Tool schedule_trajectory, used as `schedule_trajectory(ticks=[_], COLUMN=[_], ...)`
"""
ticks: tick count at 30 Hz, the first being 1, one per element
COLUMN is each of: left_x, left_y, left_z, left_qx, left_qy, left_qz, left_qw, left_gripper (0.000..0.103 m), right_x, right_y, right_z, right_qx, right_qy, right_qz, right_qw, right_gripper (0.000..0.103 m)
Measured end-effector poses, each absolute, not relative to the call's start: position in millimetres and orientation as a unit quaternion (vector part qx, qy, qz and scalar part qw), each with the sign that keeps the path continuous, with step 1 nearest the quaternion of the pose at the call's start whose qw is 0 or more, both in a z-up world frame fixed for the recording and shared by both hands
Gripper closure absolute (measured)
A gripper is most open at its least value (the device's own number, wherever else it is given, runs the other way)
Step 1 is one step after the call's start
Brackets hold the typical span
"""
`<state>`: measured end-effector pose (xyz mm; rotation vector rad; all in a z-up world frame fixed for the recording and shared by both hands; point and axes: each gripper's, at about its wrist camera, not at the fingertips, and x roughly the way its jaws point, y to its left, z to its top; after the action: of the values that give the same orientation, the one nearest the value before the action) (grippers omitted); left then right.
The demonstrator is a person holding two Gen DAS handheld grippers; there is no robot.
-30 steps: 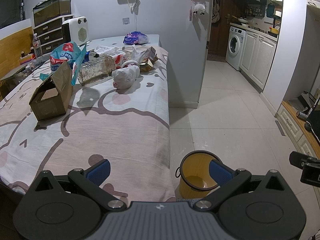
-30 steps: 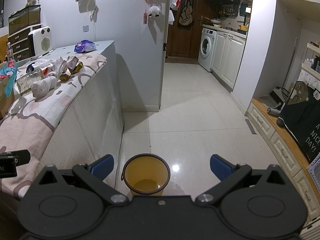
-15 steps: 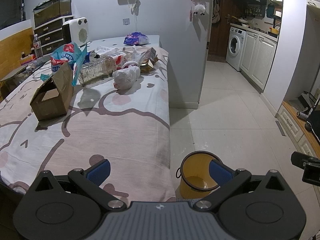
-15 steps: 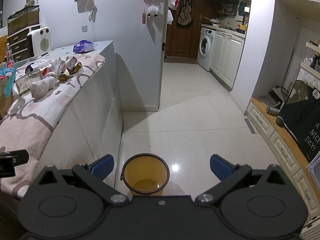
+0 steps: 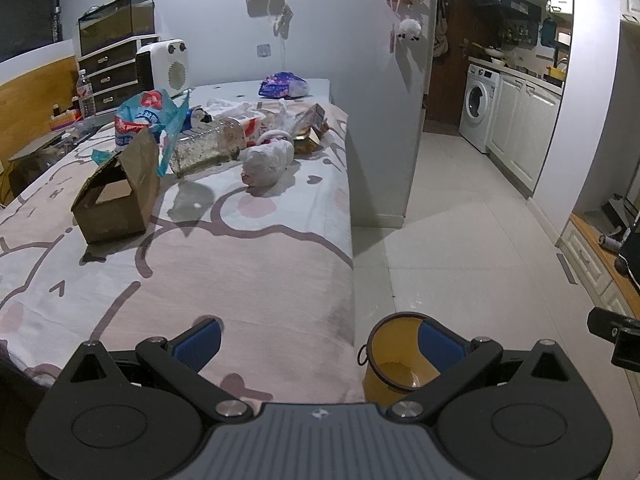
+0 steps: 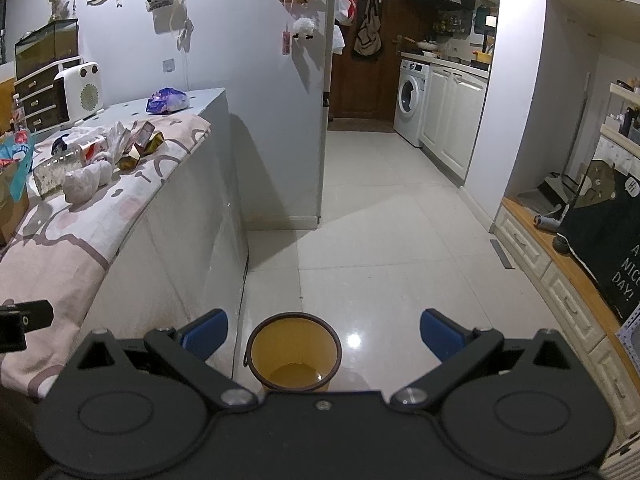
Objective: Collect trash
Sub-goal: 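Move both tools toward the trash on the table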
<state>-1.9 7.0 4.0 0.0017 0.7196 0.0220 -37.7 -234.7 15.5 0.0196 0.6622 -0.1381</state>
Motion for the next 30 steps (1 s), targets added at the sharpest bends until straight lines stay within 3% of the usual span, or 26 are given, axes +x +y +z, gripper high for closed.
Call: schedule_trajectory(ticks=[25, 30], left_x=[74.1, 77.0], left_y=[145.5, 158.9], left_z=[-16.7, -37.3], left_qx=[-0.036, -0.042], left_qy=[0.323, 0.325], left_qz=[0.172, 0.175], left_qw=[0.93, 0.928], left_gripper=[0.0, 0.0], right_x=[59.6, 71.4], right_y=[-154.4, -137.1], right_z=[4.2, 6.6], right_qx=[0.033, 0.054], right_qy=[0.3, 0.26], right_qz=[0.038, 0.07], right_qw=[0.953, 0.962], right_gripper=[0.0, 0.0])
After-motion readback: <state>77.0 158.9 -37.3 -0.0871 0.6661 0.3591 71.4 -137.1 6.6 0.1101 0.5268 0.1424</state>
